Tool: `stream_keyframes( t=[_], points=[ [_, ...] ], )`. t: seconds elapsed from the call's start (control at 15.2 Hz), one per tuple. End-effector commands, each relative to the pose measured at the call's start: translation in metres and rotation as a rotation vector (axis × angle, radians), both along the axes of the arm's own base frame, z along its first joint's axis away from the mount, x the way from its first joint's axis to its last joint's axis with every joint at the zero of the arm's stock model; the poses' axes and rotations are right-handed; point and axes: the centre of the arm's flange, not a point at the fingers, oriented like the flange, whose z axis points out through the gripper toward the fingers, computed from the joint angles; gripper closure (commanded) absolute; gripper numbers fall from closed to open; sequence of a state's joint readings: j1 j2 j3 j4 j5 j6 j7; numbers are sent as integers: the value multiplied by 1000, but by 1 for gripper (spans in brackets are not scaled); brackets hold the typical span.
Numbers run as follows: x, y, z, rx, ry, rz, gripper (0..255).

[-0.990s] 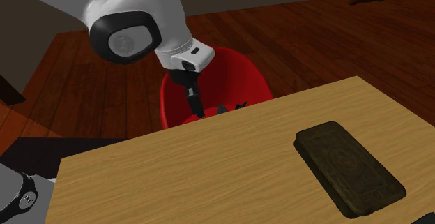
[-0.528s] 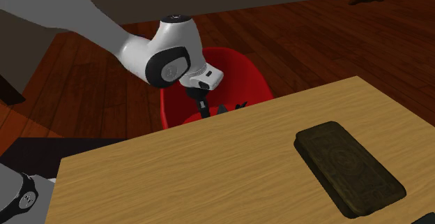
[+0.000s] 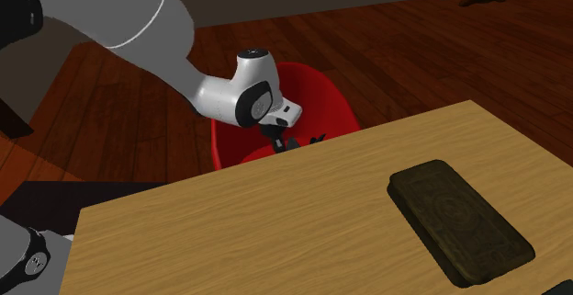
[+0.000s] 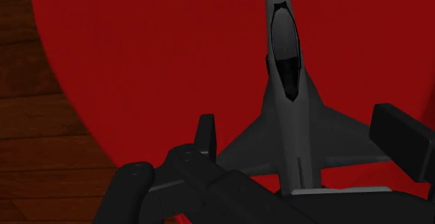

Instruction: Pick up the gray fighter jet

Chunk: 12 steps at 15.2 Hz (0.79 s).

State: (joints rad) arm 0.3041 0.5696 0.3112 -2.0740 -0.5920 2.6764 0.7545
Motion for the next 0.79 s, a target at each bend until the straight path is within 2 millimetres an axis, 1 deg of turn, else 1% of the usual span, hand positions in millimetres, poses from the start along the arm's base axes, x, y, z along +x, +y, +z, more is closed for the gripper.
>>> stream_keyframes(
  t=[0.0, 0.46, 0.59, 0.66, 0.73],
  points=[
    [3, 14, -20, -7, -2, 9, 0],
    [3, 14, -57, -7, -2, 9, 0],
    [3, 14, -60, -7, -2, 9, 0],
    [5, 10, -61, -7, -2, 8, 255],
    [5, 9, -62, -7, -2, 8, 255]
  ],
)
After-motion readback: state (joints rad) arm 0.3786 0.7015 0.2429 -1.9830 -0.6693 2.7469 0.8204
